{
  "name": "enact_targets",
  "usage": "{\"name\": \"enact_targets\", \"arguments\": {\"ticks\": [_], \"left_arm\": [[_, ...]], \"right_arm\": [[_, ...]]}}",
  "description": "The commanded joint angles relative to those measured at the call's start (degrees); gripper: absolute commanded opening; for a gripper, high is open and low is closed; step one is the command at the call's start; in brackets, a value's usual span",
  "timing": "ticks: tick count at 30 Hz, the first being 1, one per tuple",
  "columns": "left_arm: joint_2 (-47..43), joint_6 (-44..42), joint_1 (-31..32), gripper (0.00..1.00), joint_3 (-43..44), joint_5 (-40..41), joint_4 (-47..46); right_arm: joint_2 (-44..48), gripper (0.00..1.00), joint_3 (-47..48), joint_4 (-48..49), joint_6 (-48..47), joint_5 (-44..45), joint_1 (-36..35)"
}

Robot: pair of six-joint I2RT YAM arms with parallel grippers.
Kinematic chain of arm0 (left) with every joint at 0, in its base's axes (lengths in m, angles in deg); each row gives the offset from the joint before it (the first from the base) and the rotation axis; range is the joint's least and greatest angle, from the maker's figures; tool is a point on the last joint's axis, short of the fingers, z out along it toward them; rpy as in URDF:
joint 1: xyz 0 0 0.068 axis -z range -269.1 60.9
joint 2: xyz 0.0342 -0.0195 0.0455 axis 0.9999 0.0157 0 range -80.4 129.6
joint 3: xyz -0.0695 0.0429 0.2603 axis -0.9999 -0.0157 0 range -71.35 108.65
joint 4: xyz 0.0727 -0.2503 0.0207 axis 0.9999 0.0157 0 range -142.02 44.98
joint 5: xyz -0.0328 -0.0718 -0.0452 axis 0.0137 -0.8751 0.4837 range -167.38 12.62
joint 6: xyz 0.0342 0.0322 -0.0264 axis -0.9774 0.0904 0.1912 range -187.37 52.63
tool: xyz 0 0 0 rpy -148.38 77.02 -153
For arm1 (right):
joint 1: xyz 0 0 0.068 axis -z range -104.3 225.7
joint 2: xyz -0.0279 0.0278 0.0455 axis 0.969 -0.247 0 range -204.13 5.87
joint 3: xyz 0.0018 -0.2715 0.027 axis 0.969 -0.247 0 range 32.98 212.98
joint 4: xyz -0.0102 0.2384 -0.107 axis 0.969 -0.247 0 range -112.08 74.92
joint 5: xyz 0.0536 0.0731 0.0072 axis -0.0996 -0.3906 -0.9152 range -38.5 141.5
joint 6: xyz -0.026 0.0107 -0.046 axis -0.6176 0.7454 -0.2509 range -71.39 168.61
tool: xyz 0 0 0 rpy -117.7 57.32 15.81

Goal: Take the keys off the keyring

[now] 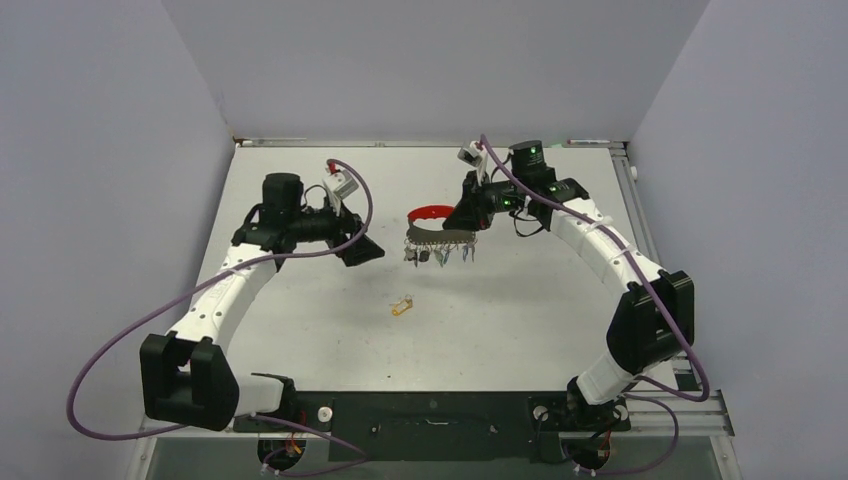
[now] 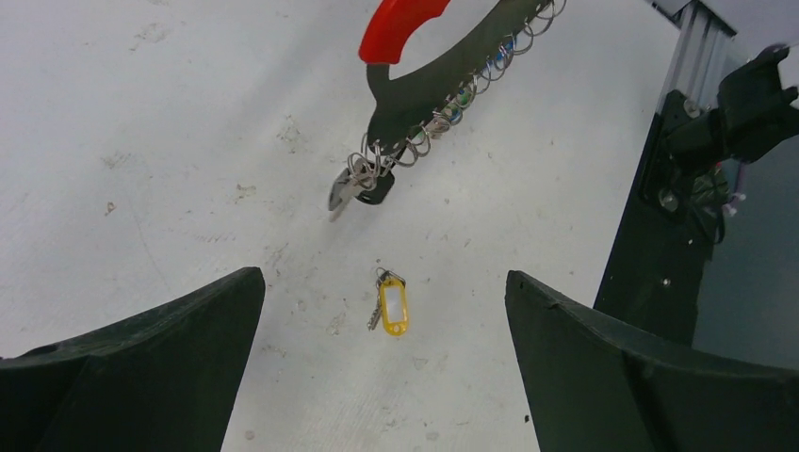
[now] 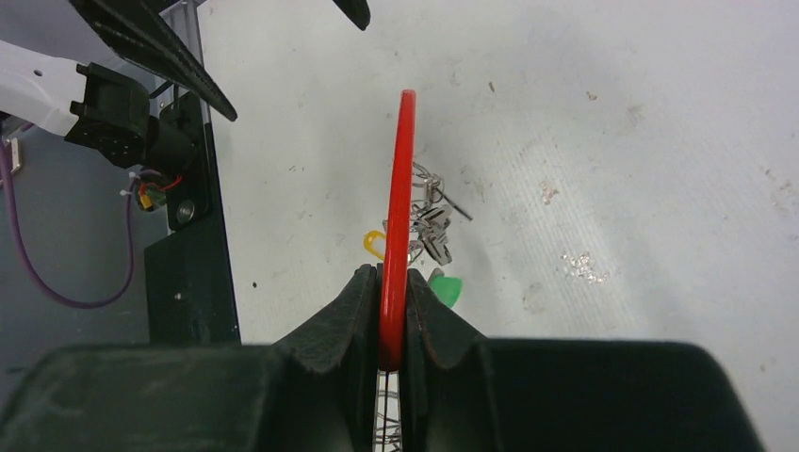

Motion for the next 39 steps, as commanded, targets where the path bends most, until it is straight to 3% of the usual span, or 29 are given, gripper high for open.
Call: {"name": "enact_targets", "arguments": {"ticks": [1, 7, 14, 17, 20, 26, 32, 37, 39], "left_arm": [[-0.3, -9.2, 2.8, 0.98, 1.6, 5.4, 5.0], [1.4, -12.6, 3.0, 0.99, 1.9, 7.2, 8.8], [1.8, -16.1, 5.3, 1.0, -1.9, 8.7, 7.6], [2.8, -17.8, 7.5, 0.92, -2.6, 10.3, 8.0], [2.9, -17.0, 8.7, 0.91, -4.1, 5.8, 4.7], [3.5, -1.9, 9.2, 0.87, -8.1, -4.0, -16.0], [6.1, 25.8, 10.1, 0.79, -14.0, -9.9, -48.2], [8.2, 37.0, 11.4, 0.66, -15.7, -11.3, -58.7], [8.6, 41.1, 11.4, 0.56, -16.3, -12.0, -63.3]], "right_arm": [[3.7, 0.05, -3.6, 4.7, 3.0, -2.3, -0.2], [7.2, 0.05, -13.5, 7.8, 6.1, -3.0, -0.2], [9.9, 0.05, -18.3, 11.6, 11.1, -2.6, 0.0], [10.9, 0.05, -20.3, 13.6, 12.4, -2.8, 0.2], [11.1, 0.05, -20.4, 15.1, 13.6, -4.0, 0.2], [10.9, 0.05, -17.9, 18.2, 17.7, -7.4, 0.1], [11.1, 0.05, -16.3, 21.6, 21.9, -9.2, -0.1], [11.0, 0.05, -15.2, 26.3, 26.8, -10.8, -0.2], [10.9, 0.05, -14.9, 28.3, 28.4, -11.4, -0.4]]}}
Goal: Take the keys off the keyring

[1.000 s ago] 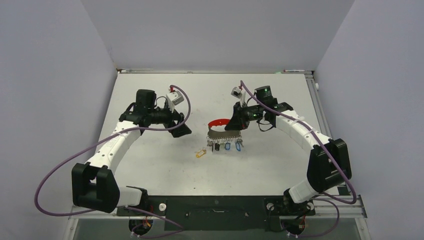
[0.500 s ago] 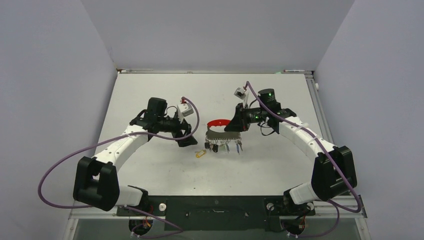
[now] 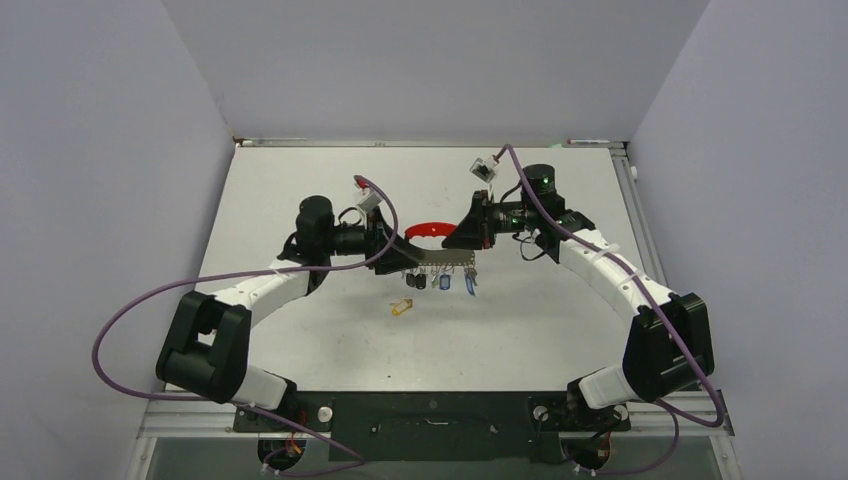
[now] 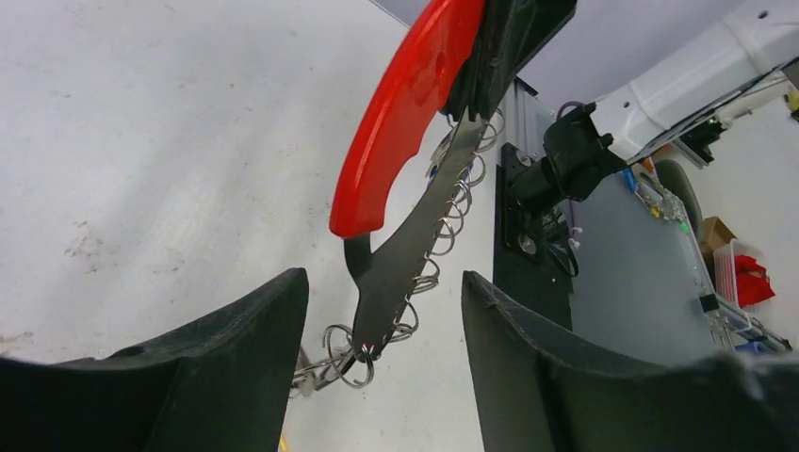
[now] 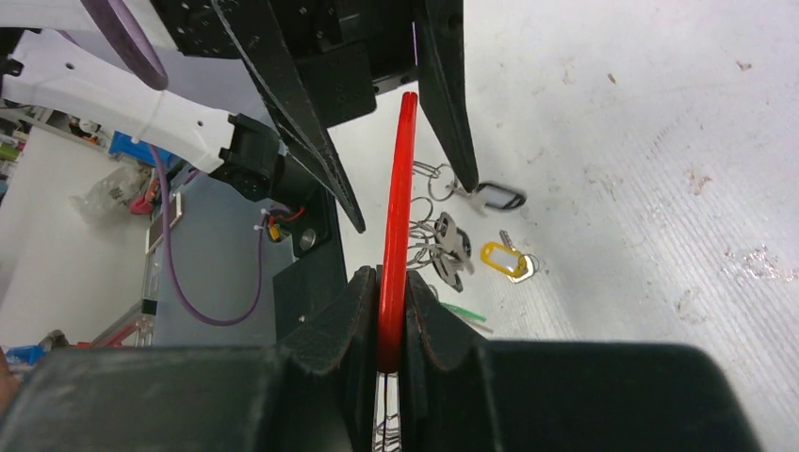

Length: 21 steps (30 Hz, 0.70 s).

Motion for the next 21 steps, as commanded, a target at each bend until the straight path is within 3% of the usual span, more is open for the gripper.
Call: {"name": "enact_targets", "arguments": {"ticks": [1, 6, 9, 11, 13, 17, 21], "left_arm": [[0.9, 14.6, 0.4, 0.52, -1.1, -4.4, -19.2], [-0.1, 16.9, 0.4, 0.27, -2.0, -5.2, -22.6], [-0.9, 16.5, 0.3, 0.0, -2.2, -5.1, -21.8], [-1.7, 15.4, 0.4, 0.0, -2.1, -4.7, -19.5], [-2.1, 12.8, 0.4, 0.0, -1.3, -4.5, -15.0], [-2.4, 4.5, 0.4, 0.0, 1.3, -5.1, -2.8], [-2.6, -12.8, 1.2, 0.0, 7.1, -6.1, 18.1]], "right_arm": [[2.3, 0.05, 3.5, 8.9, 5.2, -4.3, -0.4], [2.3, 0.05, 3.2, 9.0, 5.0, -4.4, -0.4], [2.1, 0.09, 2.6, 8.6, 4.1, -4.4, -0.3], [2.0, 0.16, 2.3, 7.5, 1.9, -4.3, -0.2], [1.9, 0.32, 2.5, 2.0, -2.1, -4.1, 0.0], [1.6, 0.53, 4.4, -8.7, -12.5, -3.4, 0.1], [-0.9, 0.78, 10.1, -24.5, -28.1, -2.3, 0.2]]}}
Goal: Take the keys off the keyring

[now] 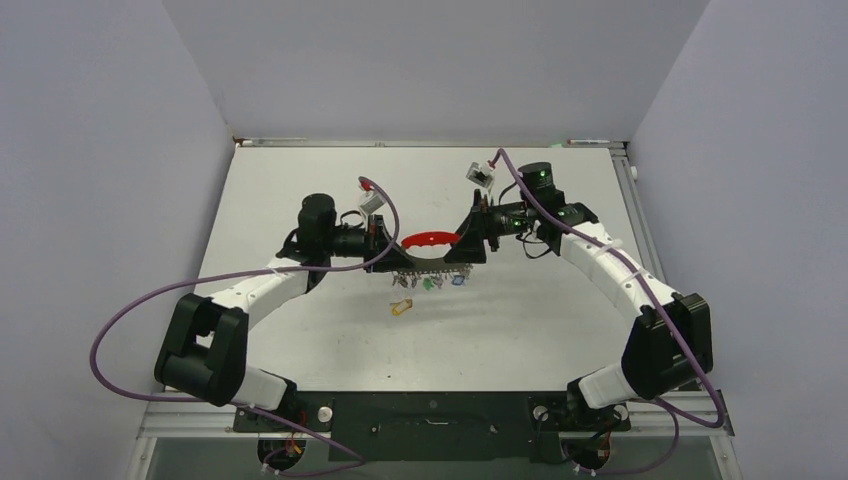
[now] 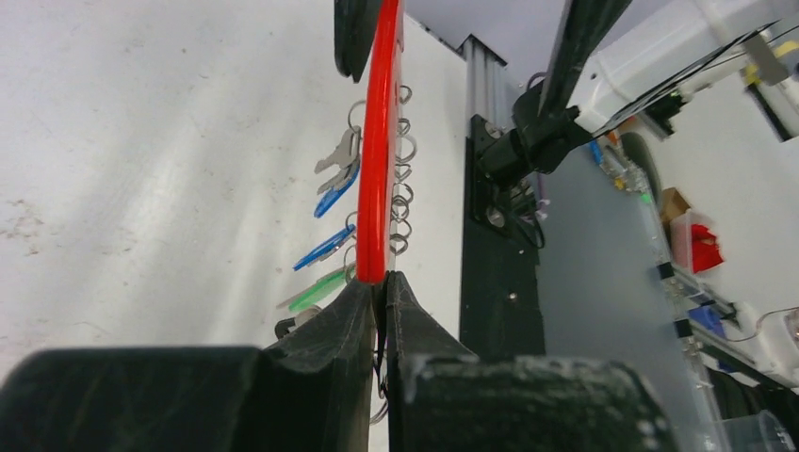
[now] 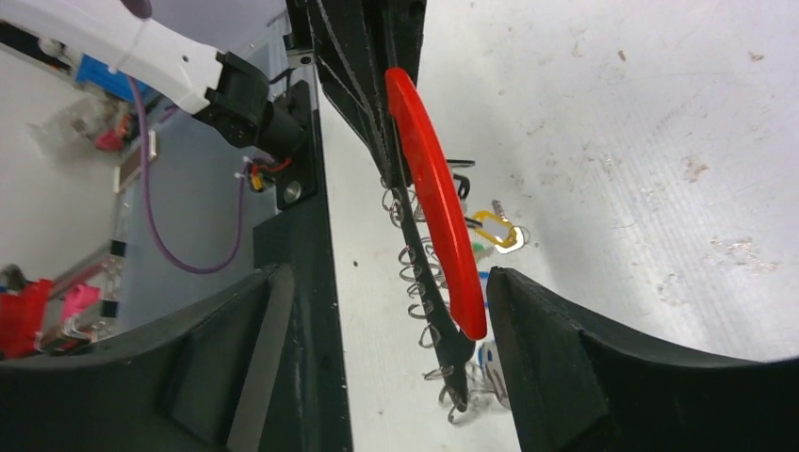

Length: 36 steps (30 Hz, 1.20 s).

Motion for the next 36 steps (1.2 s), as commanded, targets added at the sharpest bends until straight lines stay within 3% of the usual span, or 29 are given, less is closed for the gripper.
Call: {"name": "enact_targets", "arguments": {"ticks": [1, 4, 9, 16, 25, 29, 33, 36], "left_arm": [[-2.3, -23.2, 1.5, 0.0, 10.4, -0.9, 29.5], [-1.7, -36.7, 3.3, 0.0, 14.9, 0.3, 44.6], [-0.9, -45.9, 6.3, 0.0, 18.8, 1.4, 54.6], [0.2, -47.0, 7.7, 0.0, 20.9, 2.8, 55.6], [1.1, -47.1, 8.9, 0.0, 22.0, 4.1, 56.7], [0.5, -44.4, 8.0, 0.16, 21.8, 3.7, 55.7], [-1.5, -40.3, 4.0, 0.45, 20.0, 2.1, 52.0], [-3.3, -38.1, 0.5, 0.55, 17.2, 1.2, 48.4]], "right_arm": [[-1.8, 0.82, 8.9, -20.0, -23.1, 0.1, 0.1], [-4.7, 0.9, 15.0, -33.5, -38.1, -0.4, -0.7], [-8.3, 0.88, 17.3, -40.7, -44.1, -2.8, -2.4], [-10.4, 0.68, 18.6, -44.7, -47.7, -3.3, -6.5], [-8.5, 0.33, 14.2, -30.2, -32.4, -0.9, -8.5], [-7.3, 0.07, 13.0, -26.5, -29.1, 0.0, -8.3], [-5.8, 0.05, 11.5, -22.1, -25.3, -1.3, -6.6], [-4.0, 0.05, 10.1, -18.7, -22.4, -2.7, -5.2]]}}
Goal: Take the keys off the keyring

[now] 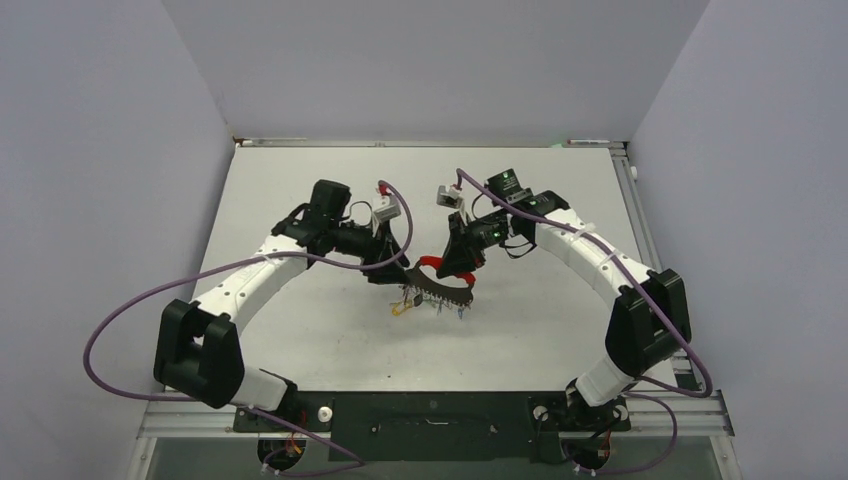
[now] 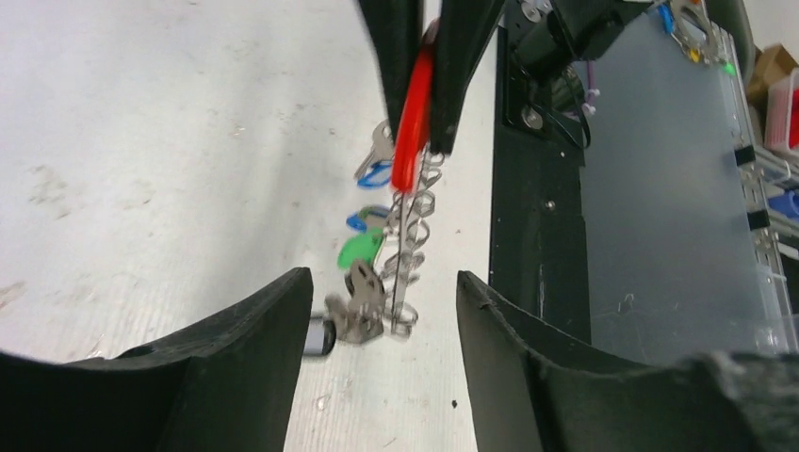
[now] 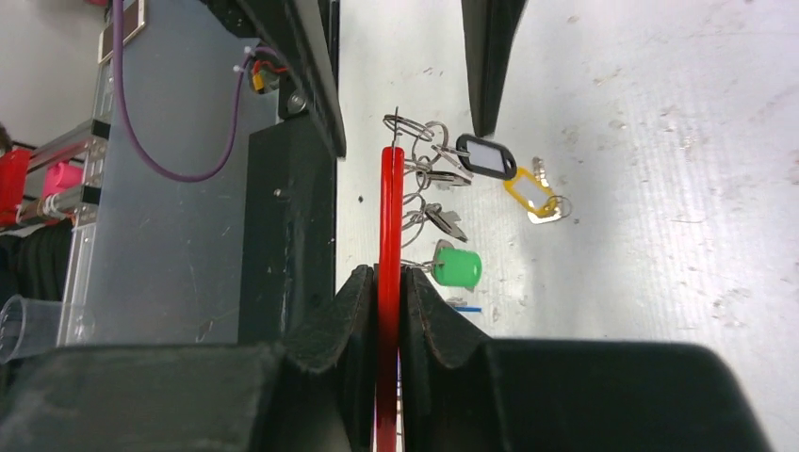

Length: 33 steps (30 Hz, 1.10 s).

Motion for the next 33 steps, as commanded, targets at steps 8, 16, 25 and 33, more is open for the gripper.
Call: {"name": "enact_targets", "arguments": {"ticks": [8, 16, 25, 33], "left_arm": [[-6.2, 7.5, -11.3, 0.62, -10.1, -7.2, -21.6], [-5.2, 21.4, -10.7, 0.66, -18.3, -10.0, -49.7], [-2.2, 15.3, -5.3, 0.61, -18.3, -8.7, -46.1], [-2.1, 13.6, -5.3, 0.3, -17.0, -10.8, -42.7]], "right_arm": [[7.7, 0.05, -0.5, 9.7, 6.6, -5.3, 2.7], [8.2, 0.05, 1.5, 8.1, 6.0, -6.4, 2.2], [7.8, 0.05, 3.6, 6.2, 4.2, -7.7, 1.8], [8.1, 0.05, 3.8, 4.5, 2.5, -8.0, 2.1]]}}
